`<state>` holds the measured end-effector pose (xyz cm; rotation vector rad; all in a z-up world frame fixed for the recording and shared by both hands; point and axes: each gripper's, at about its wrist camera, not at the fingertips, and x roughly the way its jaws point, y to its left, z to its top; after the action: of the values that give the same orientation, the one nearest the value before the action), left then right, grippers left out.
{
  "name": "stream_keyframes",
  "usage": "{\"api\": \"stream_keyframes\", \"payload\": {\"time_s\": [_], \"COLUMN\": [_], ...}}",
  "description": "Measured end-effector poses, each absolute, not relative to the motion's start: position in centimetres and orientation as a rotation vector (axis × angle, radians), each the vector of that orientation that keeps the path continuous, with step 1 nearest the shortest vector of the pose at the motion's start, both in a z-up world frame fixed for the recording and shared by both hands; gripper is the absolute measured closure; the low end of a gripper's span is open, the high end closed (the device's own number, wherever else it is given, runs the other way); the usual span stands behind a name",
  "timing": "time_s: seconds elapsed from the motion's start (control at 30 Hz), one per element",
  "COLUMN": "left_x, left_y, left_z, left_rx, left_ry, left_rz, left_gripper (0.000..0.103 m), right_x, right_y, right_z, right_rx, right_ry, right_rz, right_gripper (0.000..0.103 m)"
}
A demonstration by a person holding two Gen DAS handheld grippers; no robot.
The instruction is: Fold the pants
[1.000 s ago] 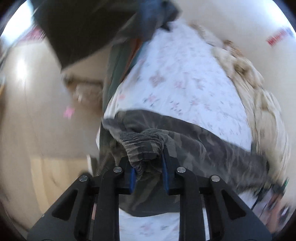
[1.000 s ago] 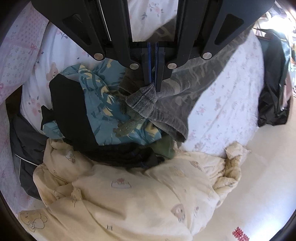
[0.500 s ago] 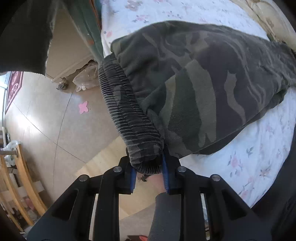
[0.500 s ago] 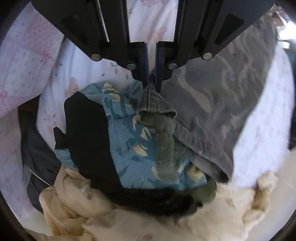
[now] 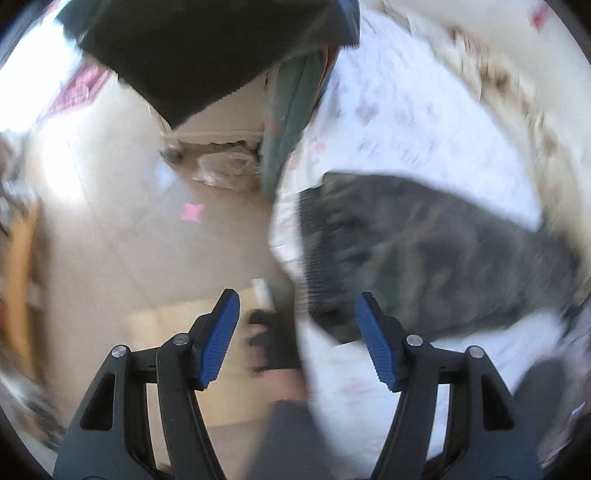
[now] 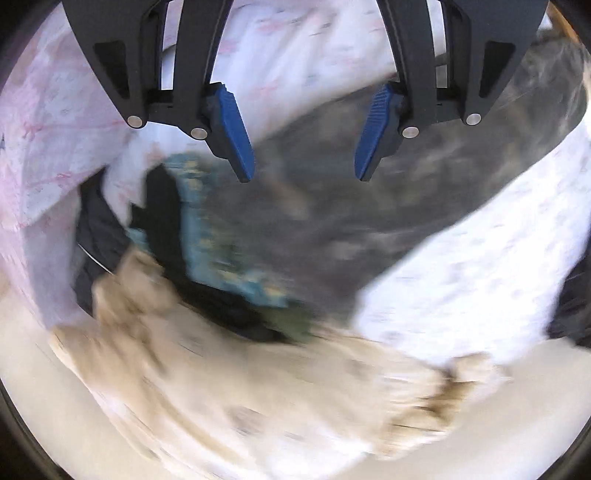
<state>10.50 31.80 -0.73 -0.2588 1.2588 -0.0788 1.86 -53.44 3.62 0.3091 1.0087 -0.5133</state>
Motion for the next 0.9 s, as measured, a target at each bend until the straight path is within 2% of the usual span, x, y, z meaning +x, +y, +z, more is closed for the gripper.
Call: {"api": "stream_keyframes", "payload": {"time_s": [0.1,0.2,0.3,0.37,0.43,0.5,0.6,0.7,0.77,0.83,0.9], "left_x": [11.2,12.4,13.7,13.8,13.7,13.2,11.3,9.0,8.8,8.4,7.8], "left_y": [27.3,21.4,16.8,13.6,10.1,7.4,5.3,4.8,5.2,6.1,7.1], "left_z": [-0.9,-3.5,-6.5,-8.1,-10.2,-11.6,-14.7,-14.3,-13.2,-11.4,-9.5], "left_rx": [-0.225,-0.214,-0.244,-0.245,-0.220,-0.096,0.085,0.206,0.152,0.036,-0.182], "left_ry": [1.243,1.262,1.292,1.298,1.334,1.338,1.479,1.478,1.477,1.473,1.435], "left_rz": [-0.047,-0.042,-0.081,-0.116,-0.152,-0.147,-0.193,-0.236,-0.217,-0.195,-0.215], "left_gripper": [0.041,0.041,0.041,0.041,0.041,0.041,0.041,0.041,0.041,0.041,0.040], "right_x": [2.6,5.0,7.5,8.7,9.6,10.3,9.9,8.1,7.0,6.0,4.9], "right_y": [-48.0,-41.5,-33.8,-28.8,-25.0,-22.9,-21.6,-22.4,-24.7,-26.9,-29.5], "right_z": [5.2,3.6,-1.1,-4.9,-9.2,-11.9,-15.7,-15.9,-14.6,-12.6,-11.1], "right_rx": [0.351,0.432,0.435,0.382,0.358,0.345,0.280,0.230,0.327,0.409,0.542], "right_ry": [0.917,0.955,1.087,1.165,1.261,1.305,1.418,1.478,1.465,1.392,1.302], "right_rz": [-0.344,-0.088,0.096,0.205,0.247,0.257,0.250,0.302,0.290,0.278,0.233], "right_gripper": [0.044,0.044,0.047,0.054,0.065,0.065,0.066,0.069,0.069,0.064,0.063]}}
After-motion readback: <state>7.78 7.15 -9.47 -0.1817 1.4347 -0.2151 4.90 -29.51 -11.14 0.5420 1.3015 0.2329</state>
